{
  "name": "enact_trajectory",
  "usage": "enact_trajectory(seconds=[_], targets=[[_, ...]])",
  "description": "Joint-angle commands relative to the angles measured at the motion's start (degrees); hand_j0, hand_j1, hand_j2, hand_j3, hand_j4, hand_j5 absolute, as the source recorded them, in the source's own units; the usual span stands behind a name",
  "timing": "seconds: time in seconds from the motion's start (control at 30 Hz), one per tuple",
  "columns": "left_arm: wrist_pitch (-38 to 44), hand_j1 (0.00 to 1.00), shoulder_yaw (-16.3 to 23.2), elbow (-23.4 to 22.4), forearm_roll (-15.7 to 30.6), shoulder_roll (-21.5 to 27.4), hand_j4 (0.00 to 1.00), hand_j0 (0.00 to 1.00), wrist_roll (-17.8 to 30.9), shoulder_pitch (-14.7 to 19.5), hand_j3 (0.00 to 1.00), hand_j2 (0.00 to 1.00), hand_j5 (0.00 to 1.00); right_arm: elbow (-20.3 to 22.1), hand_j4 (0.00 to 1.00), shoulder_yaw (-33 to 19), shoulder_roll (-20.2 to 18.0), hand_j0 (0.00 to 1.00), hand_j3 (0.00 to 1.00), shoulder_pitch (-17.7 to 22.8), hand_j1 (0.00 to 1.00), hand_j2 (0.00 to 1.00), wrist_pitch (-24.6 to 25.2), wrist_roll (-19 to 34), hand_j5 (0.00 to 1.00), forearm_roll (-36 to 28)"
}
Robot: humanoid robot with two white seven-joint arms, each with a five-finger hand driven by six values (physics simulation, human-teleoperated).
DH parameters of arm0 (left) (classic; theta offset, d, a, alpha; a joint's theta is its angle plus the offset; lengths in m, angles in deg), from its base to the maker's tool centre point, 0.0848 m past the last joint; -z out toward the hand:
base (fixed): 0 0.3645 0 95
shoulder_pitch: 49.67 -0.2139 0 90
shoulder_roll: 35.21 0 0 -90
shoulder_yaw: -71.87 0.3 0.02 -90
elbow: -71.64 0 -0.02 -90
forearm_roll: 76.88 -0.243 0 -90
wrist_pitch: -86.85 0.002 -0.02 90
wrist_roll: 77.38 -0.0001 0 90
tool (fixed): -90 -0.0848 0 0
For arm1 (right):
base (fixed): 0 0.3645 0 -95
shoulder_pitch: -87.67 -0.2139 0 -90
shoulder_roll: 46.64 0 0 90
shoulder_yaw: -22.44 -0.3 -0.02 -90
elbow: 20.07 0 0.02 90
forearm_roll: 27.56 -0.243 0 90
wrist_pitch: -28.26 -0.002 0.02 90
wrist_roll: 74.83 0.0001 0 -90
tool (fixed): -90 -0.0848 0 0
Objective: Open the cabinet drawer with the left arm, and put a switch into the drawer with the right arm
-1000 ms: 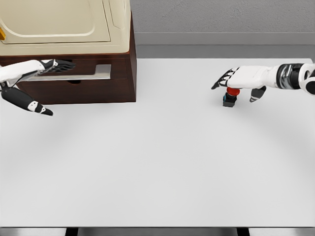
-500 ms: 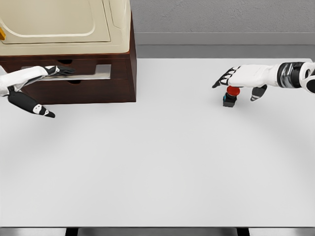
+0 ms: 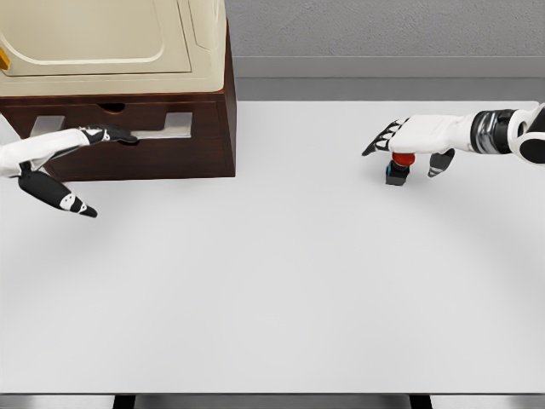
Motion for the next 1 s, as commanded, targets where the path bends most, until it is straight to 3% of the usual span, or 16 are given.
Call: enact_trajectory(seconds=[0.0,0.17,0.97], targets=[[-1.0,1.0,0.6,0.6,2.9,1.2,1.0,1.0,0.9,0.0,1.0,1.0,1.0,0.0,1.0,0.0,0.0,1.0,1.0,0.0,1.0,1.0,0.1,0.0,1.0,-0.2],[-1.9,1.0,0.6,1.4,4.9,2.8,1.0,1.0,3.7,-0.1,1.0,1.0,1.0,0.0,1.0,-0.1,-0.1,1.0,1.0,0.0,1.0,1.0,0.1,0.0,1.0,-0.2],[-5.1,1.0,0.9,1.4,10.7,7.6,1.0,1.0,3.7,-0.4,1.0,1.0,1.0,-0.8,1.0,-0.1,-0.1,1.0,1.0,-0.2,1.0,1.0,0.1,0.0,1.0,-0.2]])
